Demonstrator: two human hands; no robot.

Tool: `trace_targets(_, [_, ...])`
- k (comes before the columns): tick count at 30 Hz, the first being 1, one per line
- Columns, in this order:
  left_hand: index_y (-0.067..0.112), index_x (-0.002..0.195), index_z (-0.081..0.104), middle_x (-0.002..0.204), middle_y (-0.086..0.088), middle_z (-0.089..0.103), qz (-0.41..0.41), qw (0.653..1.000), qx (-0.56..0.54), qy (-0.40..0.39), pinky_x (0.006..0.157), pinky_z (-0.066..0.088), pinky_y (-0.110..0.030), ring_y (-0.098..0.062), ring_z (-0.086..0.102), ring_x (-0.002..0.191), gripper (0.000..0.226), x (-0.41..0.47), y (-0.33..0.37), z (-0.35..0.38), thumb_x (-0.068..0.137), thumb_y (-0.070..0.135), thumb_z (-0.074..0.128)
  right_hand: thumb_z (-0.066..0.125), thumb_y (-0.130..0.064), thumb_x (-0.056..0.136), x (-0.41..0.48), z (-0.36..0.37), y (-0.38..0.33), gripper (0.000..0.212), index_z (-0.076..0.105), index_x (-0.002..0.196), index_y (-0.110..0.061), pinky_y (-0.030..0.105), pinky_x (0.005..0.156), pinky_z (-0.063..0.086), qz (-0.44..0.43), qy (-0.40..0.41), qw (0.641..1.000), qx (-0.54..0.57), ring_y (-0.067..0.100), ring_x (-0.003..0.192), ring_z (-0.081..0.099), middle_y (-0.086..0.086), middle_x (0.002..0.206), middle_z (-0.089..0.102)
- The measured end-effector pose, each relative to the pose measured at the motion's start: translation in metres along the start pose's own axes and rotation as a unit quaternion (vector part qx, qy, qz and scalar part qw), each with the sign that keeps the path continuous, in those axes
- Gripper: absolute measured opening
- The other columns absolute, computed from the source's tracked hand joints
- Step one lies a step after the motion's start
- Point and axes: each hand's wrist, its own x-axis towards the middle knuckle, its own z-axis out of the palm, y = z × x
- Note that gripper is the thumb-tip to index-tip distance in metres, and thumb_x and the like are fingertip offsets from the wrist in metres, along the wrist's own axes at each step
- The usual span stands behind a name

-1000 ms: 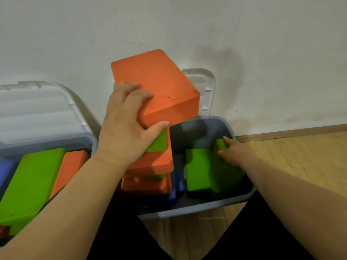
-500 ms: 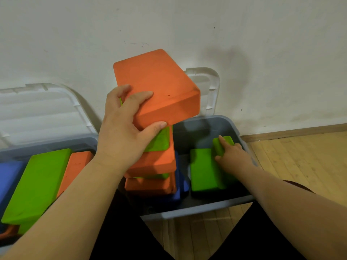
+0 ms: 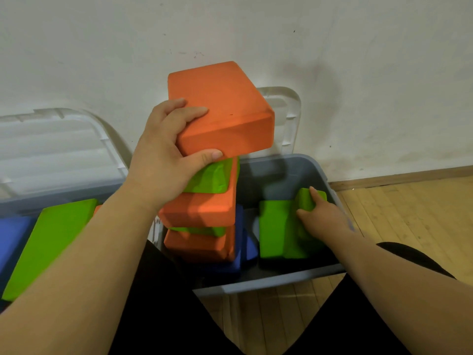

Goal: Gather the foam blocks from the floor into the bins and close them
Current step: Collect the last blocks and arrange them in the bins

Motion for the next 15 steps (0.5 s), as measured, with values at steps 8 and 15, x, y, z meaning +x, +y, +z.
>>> trace_targets(8, [0.037,0.141,0.054,0.154,0.006,0.035,0.004,1.0,-0.019,0.003,0.113,0.029,-0.021,-0.009,0.036,0.145,0.075,-0.01,0.001,0.007,0.073,0.057,0.078,0.071,-0.039,0.088,-0.015,0.01,-0.03,0.107,-0.006,0.162,-0.041,0.044,0.087,0.056,-0.073,-0.056,0.996,-0.004,0.028,0.097,0.065,0.016,0.136,0.05])
trace_targets(15, [0.039,0.141,0.054,0.153,0.006,0.034,0.005,0.999,-0.026,0.023,0.111,0.025,-0.007,-0.005,0.035,0.144,0.072,-0.021,0.001,0.012,0.075,0.053,0.08,0.085,-0.036,0.073,0.027,-0.04,-0.053,0.098,0.033,0.156,-0.038,0.043,0.114,0.042,-0.183,0.004,0.982,-0.04,0.032,0.139,0.047,0.008,0.156,0.042])
